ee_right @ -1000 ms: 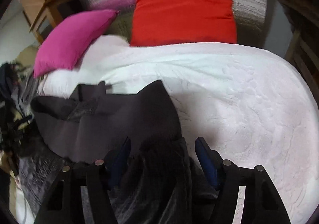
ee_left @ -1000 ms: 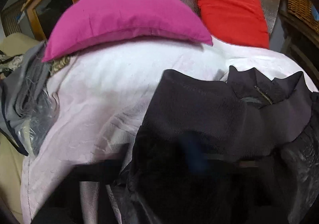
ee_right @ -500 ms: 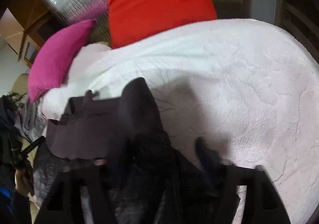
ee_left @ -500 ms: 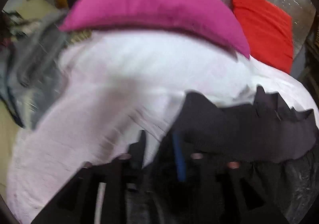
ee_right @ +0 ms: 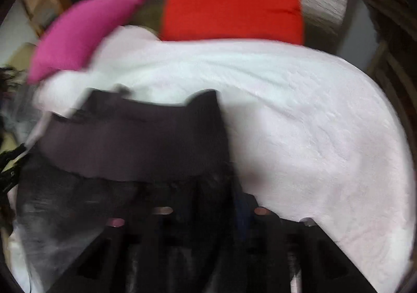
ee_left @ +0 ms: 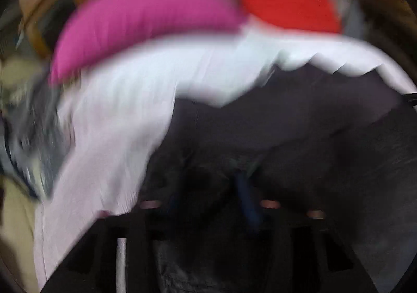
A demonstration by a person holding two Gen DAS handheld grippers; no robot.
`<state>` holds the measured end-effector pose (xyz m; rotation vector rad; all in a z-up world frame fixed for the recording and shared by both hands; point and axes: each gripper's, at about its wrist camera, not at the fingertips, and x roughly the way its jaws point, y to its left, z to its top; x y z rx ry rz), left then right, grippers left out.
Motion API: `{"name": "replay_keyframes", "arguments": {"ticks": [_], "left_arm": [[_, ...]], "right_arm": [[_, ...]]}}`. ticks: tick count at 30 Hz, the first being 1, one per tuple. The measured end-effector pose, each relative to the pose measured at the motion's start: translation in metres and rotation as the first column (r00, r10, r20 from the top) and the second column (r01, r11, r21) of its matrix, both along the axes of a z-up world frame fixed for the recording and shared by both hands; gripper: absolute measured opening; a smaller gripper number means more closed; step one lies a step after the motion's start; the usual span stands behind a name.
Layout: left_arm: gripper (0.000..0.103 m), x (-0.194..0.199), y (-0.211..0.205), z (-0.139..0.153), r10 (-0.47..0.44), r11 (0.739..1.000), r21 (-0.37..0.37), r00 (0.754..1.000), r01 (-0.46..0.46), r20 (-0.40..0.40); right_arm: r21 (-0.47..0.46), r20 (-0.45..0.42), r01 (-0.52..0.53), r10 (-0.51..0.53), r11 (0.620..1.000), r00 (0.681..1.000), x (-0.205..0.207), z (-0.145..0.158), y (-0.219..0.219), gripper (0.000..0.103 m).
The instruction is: Fold large clothes
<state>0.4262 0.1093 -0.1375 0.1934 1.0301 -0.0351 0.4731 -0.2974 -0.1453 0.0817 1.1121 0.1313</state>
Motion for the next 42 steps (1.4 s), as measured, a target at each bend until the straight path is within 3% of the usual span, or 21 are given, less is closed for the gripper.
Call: {"name": "replay_keyframes", "arguments": {"ticks": [3,5,6,11,13,17,18,19,20,22,23,24,27,29,32,36,39,40,42], "left_arm": [[0.034,0.001,0.014,0.003,0.077,0.995,-0.062,0.997,-0.077,0.005],[0.037,-0.014,0.019,0.021,0.077,0.993,-0.091,0.996,-0.072,0.051],[0.045,-0.023,0.023,0.030,0.075,0.991,-0.114,0.995,-0.067,0.072],[0.069,-0.074,0.055,0.060,0.131,0.971,-0.217,0.981,-0.099,0.140],[0.071,-0.095,0.070,0.063,0.158,0.962,-0.245,0.976,-0.119,0.147],[0.073,-0.107,0.084,0.046,0.180,0.948,-0.279,0.981,-0.154,0.070],[0.073,-0.109,0.084,0.041,0.176,0.947,-0.282,0.983,-0.156,0.047],[0.073,-0.110,0.085,0.037,0.168,0.945,-0.291,0.985,-0.152,0.030],[0.073,-0.110,0.085,0.033,0.163,0.945,-0.291,0.986,-0.151,0.018],[0.042,-0.111,0.081,0.029,0.133,0.952,-0.276,0.991,-0.129,-0.004],[0.010,-0.108,0.078,0.026,0.135,0.959,-0.247,0.990,-0.139,-0.033],[0.008,-0.107,0.079,0.024,0.143,0.955,-0.256,0.989,-0.149,-0.041],[0.007,-0.106,0.086,0.019,0.173,0.939,-0.293,0.983,-0.181,-0.053],[0.008,-0.100,0.081,0.005,0.180,0.945,-0.260,0.980,-0.196,-0.085],[0.009,-0.106,0.078,0.018,0.206,0.945,-0.250,0.978,-0.210,-0.041],[0.026,-0.121,0.081,0.044,0.219,0.945,-0.252,0.976,-0.210,0.007],[0.039,-0.133,0.067,0.065,0.217,0.959,-0.201,0.974,-0.200,0.063],[0.042,-0.136,0.059,0.071,0.209,0.963,-0.189,0.975,-0.191,0.080],[0.063,-0.141,0.040,0.078,0.182,0.972,-0.168,0.977,-0.162,0.112]], "right_arm": [[0.060,0.024,0.051,-0.052,0.997,0.998,-0.005,0.009,-0.009,0.029],[0.124,0.030,0.066,-0.070,0.990,0.997,-0.016,0.022,-0.020,0.056],[0.156,0.043,0.073,-0.080,0.985,0.996,-0.023,0.028,-0.026,0.082],[0.217,0.038,0.012,-0.020,0.976,0.999,-0.080,0.042,-0.039,0.082],[0.217,0.035,-0.021,0.014,0.976,0.999,-0.102,0.039,-0.037,0.081],[0.210,-0.018,-0.015,0.019,0.978,1.000,-0.118,0.023,-0.037,0.075],[0.218,-0.034,-0.011,0.019,0.976,0.999,-0.116,0.019,-0.036,0.060],[0.218,-0.042,-0.008,0.017,0.976,0.999,-0.117,0.018,-0.036,0.035],[0.209,-0.055,0.000,0.012,0.978,0.998,-0.116,0.017,-0.035,0.028],[0.189,-0.055,-0.015,0.026,0.982,0.998,-0.117,0.022,-0.032,0.011],[0.168,-0.038,-0.026,0.033,0.985,0.999,-0.119,0.029,-0.029,0.010],[0.154,-0.021,-0.029,0.033,0.988,0.999,-0.122,0.035,-0.028,0.009],[0.162,-0.022,0.014,-0.010,0.987,1.000,-0.125,0.029,-0.038,0.008],[0.167,-0.081,0.053,-0.040,0.985,0.996,-0.121,0.000,-0.041,0.012],[0.206,-0.024,0.076,-0.073,0.975,0.997,-0.124,0.008,-0.041,0.020],[0.189,0.041,0.092,-0.101,0.978,0.994,-0.138,0.038,-0.046,0.037],[0.212,0.119,0.071,-0.098,0.975,0.988,-0.151,0.067,-0.038,0.064],[0.242,0.146,0.047,-0.084,0.969,0.986,-0.155,0.077,-0.030,0.064],[0.271,0.174,-0.009,-0.040,0.962,0.984,-0.158,0.087,-0.012,0.066]]}}
